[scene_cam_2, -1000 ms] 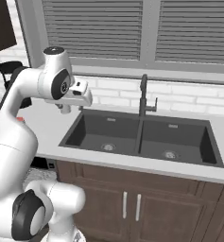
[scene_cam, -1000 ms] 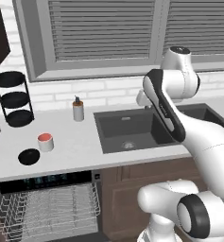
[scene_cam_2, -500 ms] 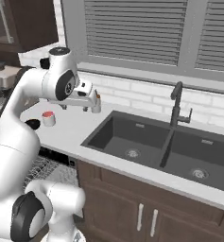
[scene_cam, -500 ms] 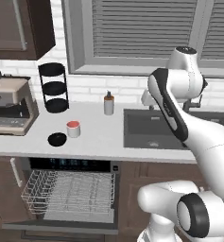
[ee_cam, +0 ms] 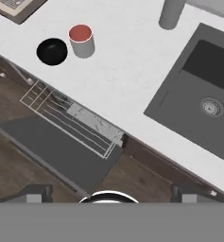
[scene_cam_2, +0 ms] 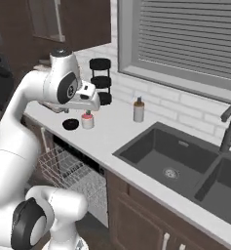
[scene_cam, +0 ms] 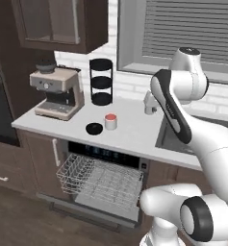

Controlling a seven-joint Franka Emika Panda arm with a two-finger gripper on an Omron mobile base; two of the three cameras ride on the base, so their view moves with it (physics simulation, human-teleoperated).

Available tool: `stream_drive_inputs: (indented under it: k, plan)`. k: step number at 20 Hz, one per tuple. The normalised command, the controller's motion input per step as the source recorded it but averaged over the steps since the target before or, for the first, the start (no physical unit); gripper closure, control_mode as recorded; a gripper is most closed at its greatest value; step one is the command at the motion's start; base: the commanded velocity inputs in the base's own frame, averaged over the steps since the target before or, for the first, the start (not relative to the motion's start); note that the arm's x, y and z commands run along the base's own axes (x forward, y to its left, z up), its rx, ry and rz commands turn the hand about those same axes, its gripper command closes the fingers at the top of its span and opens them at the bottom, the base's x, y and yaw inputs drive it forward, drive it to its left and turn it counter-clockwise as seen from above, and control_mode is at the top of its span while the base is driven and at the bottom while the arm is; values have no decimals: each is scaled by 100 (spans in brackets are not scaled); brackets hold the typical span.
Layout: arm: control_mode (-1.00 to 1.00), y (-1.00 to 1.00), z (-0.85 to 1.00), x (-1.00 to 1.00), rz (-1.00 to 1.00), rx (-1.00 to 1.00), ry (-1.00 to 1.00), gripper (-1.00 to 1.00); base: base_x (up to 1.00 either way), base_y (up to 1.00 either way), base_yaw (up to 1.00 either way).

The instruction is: Pick up the cup and bowl from the counter, place them in the dishwasher, and close the dishwasher door.

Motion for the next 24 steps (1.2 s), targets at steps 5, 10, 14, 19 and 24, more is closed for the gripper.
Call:
stream_drive_inputs:
  k: [5,10,14,19,24]
  plan:
    - [100,0,0,0,0,0,0,-100,0,-48,48]
    - [100,0,0,0,0,0,0,-100,-1,-59,46]
    - [100,0,0,0,0,0,0,-100,0,-61,45]
    - [100,0,0,0,0,0,0,-100,0,-50,42]
    - [100,0,0,0,0,0,0,-100,0,-42,37]
